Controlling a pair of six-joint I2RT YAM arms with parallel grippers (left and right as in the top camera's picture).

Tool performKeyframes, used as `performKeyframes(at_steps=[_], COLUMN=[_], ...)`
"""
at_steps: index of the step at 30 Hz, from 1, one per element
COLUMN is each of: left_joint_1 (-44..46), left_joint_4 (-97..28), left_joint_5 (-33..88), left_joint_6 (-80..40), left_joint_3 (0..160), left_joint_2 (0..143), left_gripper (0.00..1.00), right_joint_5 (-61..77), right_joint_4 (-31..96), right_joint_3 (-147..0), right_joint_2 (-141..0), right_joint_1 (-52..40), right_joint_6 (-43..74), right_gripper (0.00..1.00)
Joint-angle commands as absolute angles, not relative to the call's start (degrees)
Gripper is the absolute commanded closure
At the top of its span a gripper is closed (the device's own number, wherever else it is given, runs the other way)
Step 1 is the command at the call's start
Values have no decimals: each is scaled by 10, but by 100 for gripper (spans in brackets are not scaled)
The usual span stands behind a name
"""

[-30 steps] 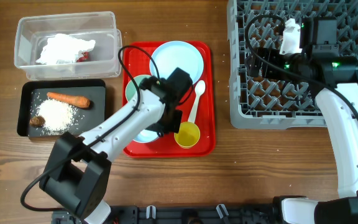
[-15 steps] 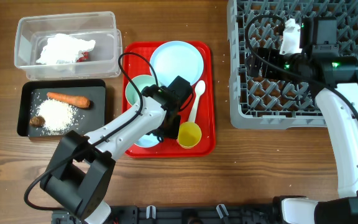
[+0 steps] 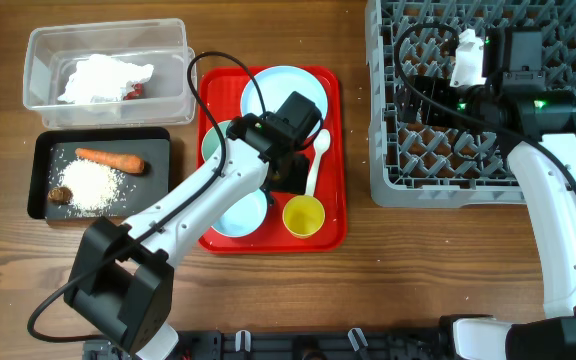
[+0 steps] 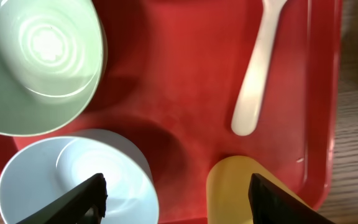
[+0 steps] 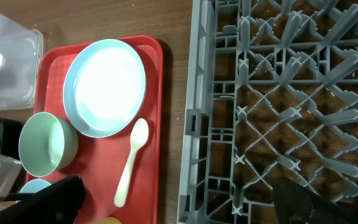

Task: Sort waste into correct bins and load items into the dishwasher rack
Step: 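Grasp the yellow cup with the left gripper and lift it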

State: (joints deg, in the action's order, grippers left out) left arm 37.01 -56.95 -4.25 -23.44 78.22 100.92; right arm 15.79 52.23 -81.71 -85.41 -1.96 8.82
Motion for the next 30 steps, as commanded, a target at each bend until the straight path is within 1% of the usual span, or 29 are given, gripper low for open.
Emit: performKeyframes(at_steps=[1, 2, 6, 9, 12, 16, 18, 22, 24, 25, 30], left_joint_1=[369, 369, 369, 370, 374, 374, 374, 375, 376, 376, 385], left_joint_4=[-590, -599, -645, -651, -629, -592, -582, -580, -573, -570, -550], left_joint_5=[-5, 15, 30, 88, 91, 91, 92, 100, 100, 100, 100], left_joint_6=[-208, -196, -159, -113, -107, -107, -107, -109, -109, -109, -109], left_joint_3=[810, 811, 809, 808, 799, 768, 755, 741, 733, 731, 719], left_joint_2=[993, 987, 985, 985, 990, 1004, 1006, 1006, 1006, 1006, 1010], left_gripper=[30, 30, 30, 33, 46, 52, 60, 61, 69, 71, 73], right_joint_5=[150, 150, 150, 150, 150, 150, 150, 150, 150, 150, 150], right_joint_4=[520, 519, 519, 519, 519, 519, 519, 518, 518, 519, 518], right_joint_3=[-828, -828, -828, -828, -828, -828, -828, -828, -828, -828, -828], right_joint_2=[-860, -860, -860, -860, -860, -860, -860, -860, -860, -860, -860], right_joint_1=[-19, -19, -19, -19, -19, -19, -19, -19, -19, -19, -19], right_joint_6=[91, 91, 92, 92, 94, 95, 95, 95, 95, 95, 95], right_gripper=[0, 0, 0, 0, 0, 0, 0, 0, 0, 0, 0])
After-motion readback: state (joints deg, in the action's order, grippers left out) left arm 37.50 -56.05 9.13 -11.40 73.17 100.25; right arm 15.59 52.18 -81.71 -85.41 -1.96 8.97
